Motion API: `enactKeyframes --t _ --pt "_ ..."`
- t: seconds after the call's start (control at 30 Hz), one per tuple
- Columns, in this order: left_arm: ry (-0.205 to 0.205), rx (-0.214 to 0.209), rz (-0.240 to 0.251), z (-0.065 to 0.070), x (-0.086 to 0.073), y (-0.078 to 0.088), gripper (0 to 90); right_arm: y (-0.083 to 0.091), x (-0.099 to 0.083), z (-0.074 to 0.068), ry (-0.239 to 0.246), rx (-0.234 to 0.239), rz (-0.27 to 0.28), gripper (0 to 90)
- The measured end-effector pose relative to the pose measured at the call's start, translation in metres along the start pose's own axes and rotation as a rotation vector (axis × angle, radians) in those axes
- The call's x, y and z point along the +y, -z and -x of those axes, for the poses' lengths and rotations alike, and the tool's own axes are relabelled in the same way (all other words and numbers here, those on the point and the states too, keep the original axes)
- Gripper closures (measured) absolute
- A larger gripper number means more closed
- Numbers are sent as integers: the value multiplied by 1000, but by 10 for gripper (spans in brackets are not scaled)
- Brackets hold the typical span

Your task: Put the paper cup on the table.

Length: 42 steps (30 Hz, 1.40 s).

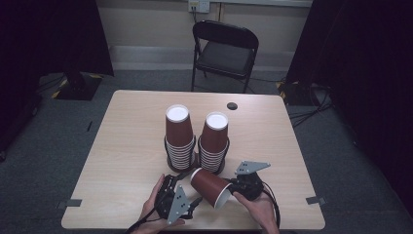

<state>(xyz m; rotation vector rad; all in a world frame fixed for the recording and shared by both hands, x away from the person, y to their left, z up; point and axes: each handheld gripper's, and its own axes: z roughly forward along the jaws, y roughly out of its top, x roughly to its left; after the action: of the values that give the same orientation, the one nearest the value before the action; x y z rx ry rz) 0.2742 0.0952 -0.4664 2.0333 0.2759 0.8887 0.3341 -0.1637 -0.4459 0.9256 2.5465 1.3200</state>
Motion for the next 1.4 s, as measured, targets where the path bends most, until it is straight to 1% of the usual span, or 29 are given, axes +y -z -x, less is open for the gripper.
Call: enactKeyframes --t 0.03,0.1,0.13,0.2,0.23,0.27,0.3,0.33,0.4,0.47,0.5,0.53,0.57,0.6,0.63,0.73,0.77,0.83,0.87,0.9,0.97,1.07,1.1,1.13,1.17,1.2,1.23,1.33,1.4 --pt "-4 -9 1 0 1 0 153 0 1 0 -1 -5 -5 854" --pt "-19 -3 0 2 1 0 155 1 2 1 -3 4 4 854" --pt "-19 -3 0 2 1 0 155 2 4 0 0 1 4 854" --pt "-26 -11 -6 3 2 -1 155 1 6 -1 2 8 0 854" --pt "-51 -4 -13 5 3 -2 148 1 7 -1 1 13 -4 854" --pt "-51 -4 -13 5 3 -2 149 1 7 -1 1 13 -4 854" --pt "-62 4 -23 7 3 -3 146 -1 9 -2 6 8 -23 855" --pt "-62 4 -23 7 3 -3 136 -1 9 -2 6 8 -23 855" --pt "-83 3 -19 9 5 -4 117 -2 11 -1 -5 14 -30 855" --pt "-90 -1 -13 10 6 -5 97 -3 12 -1 -8 16 -32 855" --pt "-103 4 -23 12 6 -6 81 -4 12 -1 -8 21 -44 856" --pt "-114 2 -22 13 7 -8 81 -4 12 -1 -8 21 -44 856" --pt "-132 -4 -28 14 8 -11 44 -6 13 -2 -4 25 -56 855" --pt "-132 -4 -28 14 8 -11 32 -6 13 -2 -4 25 -56 855" --pt "-150 1 -39 15 9 -12 22 -8 15 -4 16 29 -69 856" --pt "-147 0 -26 14 11 -13 0 -9 20 -4 20 38 -73 857" --pt "-145 -9 -27 14 12 -13 0 -10 22 -4 22 41 -76 858" --pt "-157 4 -36 14 13 -13 0 -11 25 -6 28 45 -81 859" --pt "-157 8 -29 14 14 -13 0 -12 27 -6 29 43 -82 859" --pt "-155 9 -26 15 14 -14 0 -13 28 -7 21 57 -78 861" --pt "-168 10 -31 15 13 -14 0 -16 30 -8 21 69 -71 863" --pt "-154 12 -27 15 12 -15 0 -19 30 -9 16 78 -74 863" --pt "-154 9 -29 15 12 -16 0 -22 31 -10 8 87 -76 864" --pt "-154 9 -29 15 12 -16 0 -22 31 -10 8 87 -76 864" --pt "-159 0 -23 17 14 -17 4 -25 33 -11 11 99 -81 866" --pt "-167 -14 -21 17 15 -17 18 -26 34 -12 13 99 -86 869" --pt "-160 -24 -13 17 16 -17 22 -28 34 -13 20 90 -92 872" --pt "-166 -18 -6 18 19 -16 18 -30 35 -13 16 97 -92 877" --pt "-168 -28 4 18 22 -16 23 -30 35 -14 16 99 -91 877"
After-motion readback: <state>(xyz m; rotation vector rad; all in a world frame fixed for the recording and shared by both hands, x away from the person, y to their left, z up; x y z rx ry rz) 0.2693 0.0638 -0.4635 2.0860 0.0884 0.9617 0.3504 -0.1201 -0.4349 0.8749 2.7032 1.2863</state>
